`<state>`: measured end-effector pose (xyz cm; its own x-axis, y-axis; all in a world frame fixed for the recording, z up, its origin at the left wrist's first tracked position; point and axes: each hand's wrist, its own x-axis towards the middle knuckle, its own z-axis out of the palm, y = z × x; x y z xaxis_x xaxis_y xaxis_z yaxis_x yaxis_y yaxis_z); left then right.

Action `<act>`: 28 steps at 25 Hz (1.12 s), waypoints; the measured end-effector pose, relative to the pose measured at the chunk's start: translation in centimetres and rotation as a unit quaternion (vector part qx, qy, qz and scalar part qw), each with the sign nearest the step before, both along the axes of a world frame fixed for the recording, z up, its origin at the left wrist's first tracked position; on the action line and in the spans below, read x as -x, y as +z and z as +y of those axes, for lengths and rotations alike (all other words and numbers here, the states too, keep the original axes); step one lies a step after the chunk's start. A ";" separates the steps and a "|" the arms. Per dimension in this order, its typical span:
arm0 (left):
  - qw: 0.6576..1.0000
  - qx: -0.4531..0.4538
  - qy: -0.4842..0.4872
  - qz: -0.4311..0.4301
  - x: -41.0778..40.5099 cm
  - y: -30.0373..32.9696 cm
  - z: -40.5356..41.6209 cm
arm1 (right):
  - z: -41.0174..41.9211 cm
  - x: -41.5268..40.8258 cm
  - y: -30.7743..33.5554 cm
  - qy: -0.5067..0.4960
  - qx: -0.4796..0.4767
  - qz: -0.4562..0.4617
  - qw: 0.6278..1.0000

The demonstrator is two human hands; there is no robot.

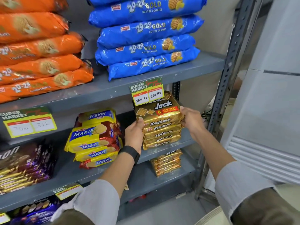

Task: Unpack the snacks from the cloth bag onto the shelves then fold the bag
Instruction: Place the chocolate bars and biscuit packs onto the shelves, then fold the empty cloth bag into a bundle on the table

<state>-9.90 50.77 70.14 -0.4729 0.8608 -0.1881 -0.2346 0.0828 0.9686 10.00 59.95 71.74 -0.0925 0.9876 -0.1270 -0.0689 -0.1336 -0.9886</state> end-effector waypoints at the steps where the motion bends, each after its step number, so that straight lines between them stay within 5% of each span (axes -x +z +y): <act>1: 1.000 0.000 -0.003 0.004 -0.1 0.1 -0.2 | -0.3 0.0 -0.2 -0.003 -0.001 -0.002 1.000; 10: 0.987 0.071 -0.017 0.146 -1.6 3.4 -9.3 | -11.5 -5.0 1.7 -0.073 -0.063 -0.099 0.990; 13: 0.977 0.013 -0.122 0.171 -5.6 4.2 -14.1 | -20.3 -10.0 3.1 -0.149 -0.090 -0.146 0.974; 20: 0.876 0.034 -0.400 0.267 -18.7 -0.6 -23.6 | -41.9 -25.2 -1.6 -0.360 0.036 -0.292 0.885; 28: 0.759 0.211 -0.475 0.393 -27.8 -10.7 -29.5 | -49.3 -30.4 -11.5 -0.339 0.207 -0.287 0.872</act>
<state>17.90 21.23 59.48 0.2148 0.8251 -0.5226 0.7606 0.1943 0.6195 40.42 10.63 60.25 0.6900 0.6496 -0.3192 0.2192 -0.6079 -0.7632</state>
